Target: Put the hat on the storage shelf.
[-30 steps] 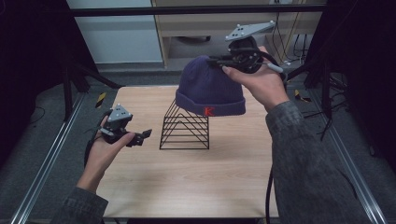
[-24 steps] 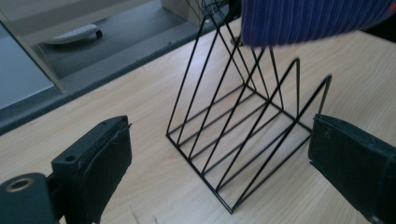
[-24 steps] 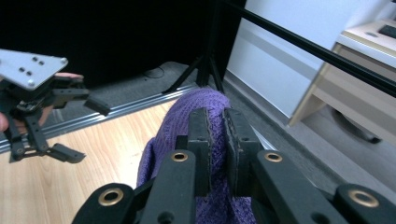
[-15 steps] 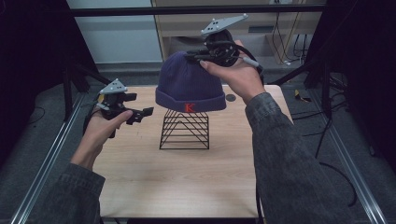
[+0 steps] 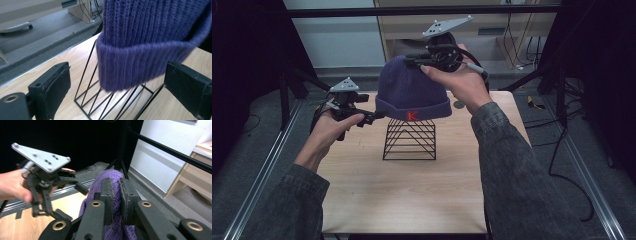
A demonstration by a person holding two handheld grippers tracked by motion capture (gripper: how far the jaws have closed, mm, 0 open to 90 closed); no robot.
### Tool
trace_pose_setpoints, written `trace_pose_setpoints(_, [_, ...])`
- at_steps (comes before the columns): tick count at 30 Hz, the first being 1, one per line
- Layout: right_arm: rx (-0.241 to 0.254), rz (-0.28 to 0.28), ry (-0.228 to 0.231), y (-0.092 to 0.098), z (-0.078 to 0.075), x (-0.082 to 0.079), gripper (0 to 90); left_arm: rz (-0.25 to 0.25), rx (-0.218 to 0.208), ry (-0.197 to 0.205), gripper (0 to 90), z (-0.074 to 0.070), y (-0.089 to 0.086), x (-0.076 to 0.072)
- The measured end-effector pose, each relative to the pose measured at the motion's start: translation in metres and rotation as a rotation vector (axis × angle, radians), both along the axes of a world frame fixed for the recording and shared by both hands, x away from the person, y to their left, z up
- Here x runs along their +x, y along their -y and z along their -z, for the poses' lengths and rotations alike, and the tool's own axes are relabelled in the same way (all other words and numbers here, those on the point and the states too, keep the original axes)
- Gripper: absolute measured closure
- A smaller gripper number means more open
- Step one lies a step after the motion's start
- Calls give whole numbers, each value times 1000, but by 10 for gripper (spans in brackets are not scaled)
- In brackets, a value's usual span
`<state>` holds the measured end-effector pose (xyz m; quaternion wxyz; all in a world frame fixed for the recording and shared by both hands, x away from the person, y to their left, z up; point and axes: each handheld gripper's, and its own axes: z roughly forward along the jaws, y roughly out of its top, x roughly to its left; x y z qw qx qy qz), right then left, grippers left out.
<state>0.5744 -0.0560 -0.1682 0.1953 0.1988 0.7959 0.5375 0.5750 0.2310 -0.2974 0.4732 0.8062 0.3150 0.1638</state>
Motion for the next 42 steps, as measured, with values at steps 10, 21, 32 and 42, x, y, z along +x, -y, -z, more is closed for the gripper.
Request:
trace_pose_setpoints(10, [-13,-24,0,-8,2,1,818,36,56,18,532,4,8,7])
trace_pose_setpoints(21, [-28,12,-23,-3,14,9,813,23,119,33,674,3,9,-11])
trace_pose_setpoints(32, [-49,28,-51,-6,30,21,810,-10,90,6,671,14,1,-12])
trace_pose_setpoints(42, [-71,18,-75,-9,42,20,810,-4,93,-19,672,29,1,-16])
